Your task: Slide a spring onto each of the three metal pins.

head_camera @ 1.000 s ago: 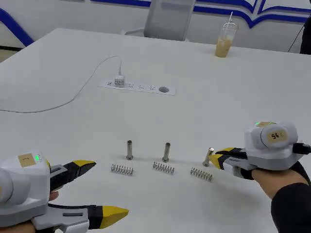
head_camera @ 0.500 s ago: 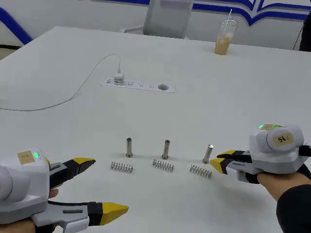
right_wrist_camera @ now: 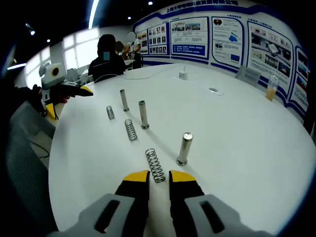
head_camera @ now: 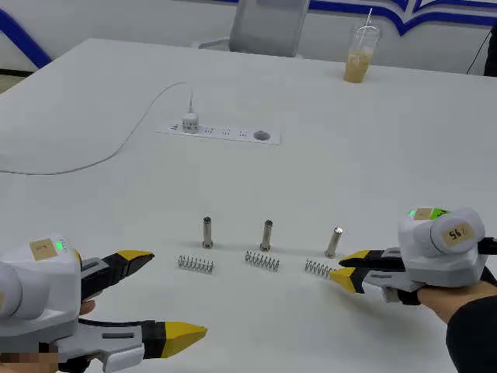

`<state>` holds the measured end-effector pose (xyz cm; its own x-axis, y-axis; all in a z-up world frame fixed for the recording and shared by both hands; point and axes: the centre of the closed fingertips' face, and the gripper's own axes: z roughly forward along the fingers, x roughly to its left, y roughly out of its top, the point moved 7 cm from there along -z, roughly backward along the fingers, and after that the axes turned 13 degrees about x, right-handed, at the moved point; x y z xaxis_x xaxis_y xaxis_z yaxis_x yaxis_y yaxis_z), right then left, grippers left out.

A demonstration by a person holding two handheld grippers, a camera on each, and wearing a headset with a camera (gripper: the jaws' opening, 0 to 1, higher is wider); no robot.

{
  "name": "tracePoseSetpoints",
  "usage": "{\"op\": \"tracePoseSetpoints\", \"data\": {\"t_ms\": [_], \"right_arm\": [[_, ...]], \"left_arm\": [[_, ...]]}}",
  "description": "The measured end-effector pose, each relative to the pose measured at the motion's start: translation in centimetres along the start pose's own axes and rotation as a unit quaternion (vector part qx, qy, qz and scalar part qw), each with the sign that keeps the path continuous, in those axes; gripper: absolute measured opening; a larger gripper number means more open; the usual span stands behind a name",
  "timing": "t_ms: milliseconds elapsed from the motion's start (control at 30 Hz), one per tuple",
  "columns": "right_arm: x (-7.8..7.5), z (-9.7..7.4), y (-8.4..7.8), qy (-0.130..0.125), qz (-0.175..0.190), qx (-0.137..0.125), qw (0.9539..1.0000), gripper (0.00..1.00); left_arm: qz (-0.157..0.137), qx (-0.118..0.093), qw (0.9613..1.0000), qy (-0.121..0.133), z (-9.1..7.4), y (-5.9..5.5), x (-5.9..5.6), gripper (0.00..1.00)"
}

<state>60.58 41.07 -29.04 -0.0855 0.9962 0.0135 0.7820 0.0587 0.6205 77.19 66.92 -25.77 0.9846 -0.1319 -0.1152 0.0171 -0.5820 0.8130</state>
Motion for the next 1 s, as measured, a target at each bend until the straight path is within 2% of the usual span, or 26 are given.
{"op": "tracePoseSetpoints", "data": {"t_ms": [267,433,733,1000], "right_arm": [[-0.23,0.66,-0.53,0.017,-0.019,0.005,0.9997,0.16],[-0.26,0.95,-0.61,0.021,-0.044,0.004,0.9988,0.16],[-0.45,0.88,-0.81,0.032,-0.04,-0.004,0.9987,0.12],[-0.09,0.84,-0.74,0.037,-0.039,0.001,0.9986,0.12]], "left_arm": [[-0.002,0.002,1.0,0.001,0.03,-0.05,0.02,0.83],[-0.004,0.002,1.0,0.002,0.0,-0.11,0.07,0.83],[-0.002,0.007,1.0,-0.002,0.16,-0.18,-0.03,0.83],[0.013,0.018,0.9997,-0.012,0.43,-0.15,-0.3,0.82]]}}
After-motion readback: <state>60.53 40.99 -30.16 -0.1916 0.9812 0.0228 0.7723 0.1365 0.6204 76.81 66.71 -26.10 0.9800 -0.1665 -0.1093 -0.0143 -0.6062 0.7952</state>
